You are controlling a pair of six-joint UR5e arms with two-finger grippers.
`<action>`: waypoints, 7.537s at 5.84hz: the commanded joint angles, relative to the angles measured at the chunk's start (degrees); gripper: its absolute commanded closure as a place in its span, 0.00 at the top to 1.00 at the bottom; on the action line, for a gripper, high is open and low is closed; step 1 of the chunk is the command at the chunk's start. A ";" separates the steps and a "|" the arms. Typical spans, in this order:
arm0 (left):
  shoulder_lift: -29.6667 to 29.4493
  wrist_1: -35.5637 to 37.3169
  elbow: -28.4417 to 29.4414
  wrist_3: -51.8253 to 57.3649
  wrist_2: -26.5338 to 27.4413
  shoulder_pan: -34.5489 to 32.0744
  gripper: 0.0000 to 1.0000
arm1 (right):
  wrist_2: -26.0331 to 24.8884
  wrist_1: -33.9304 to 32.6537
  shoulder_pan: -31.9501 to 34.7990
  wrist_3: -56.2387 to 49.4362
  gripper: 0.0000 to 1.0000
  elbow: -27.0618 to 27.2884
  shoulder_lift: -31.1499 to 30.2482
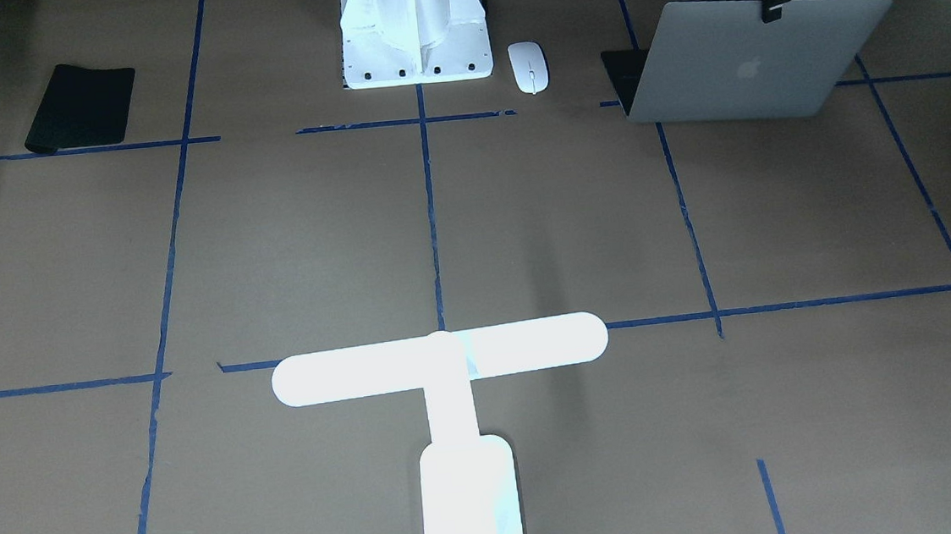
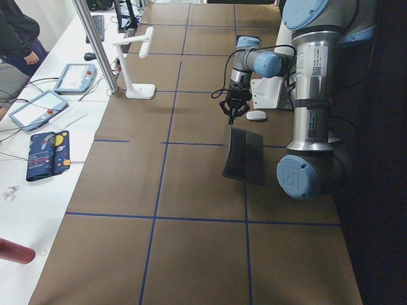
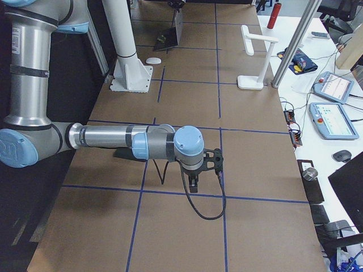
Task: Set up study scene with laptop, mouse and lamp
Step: 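Grasp the grey laptop with the left gripper and lift it, then carry the laptop with the left gripper toward the white lamp, then lower the laptop in front of the lamp and open the left gripper, then withdraw the left gripper while the right gripper reaches for the black mouse pad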
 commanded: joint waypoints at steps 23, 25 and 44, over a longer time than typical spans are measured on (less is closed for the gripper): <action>-69.11 -7.63 71.95 -6.04 -0.70 -3.74 0.94 | -0.09 -0.09 0.00 0.02 1.00 -1.69 -0.42; -63.52 -4.49 59.00 -0.85 -3.57 -3.83 1.00 | -0.09 -0.09 0.00 0.02 1.00 -1.77 -0.42; -28.94 -2.36 12.27 36.42 -2.64 13.66 1.00 | -19.82 35.24 -50.39 65.03 1.00 16.42 -20.28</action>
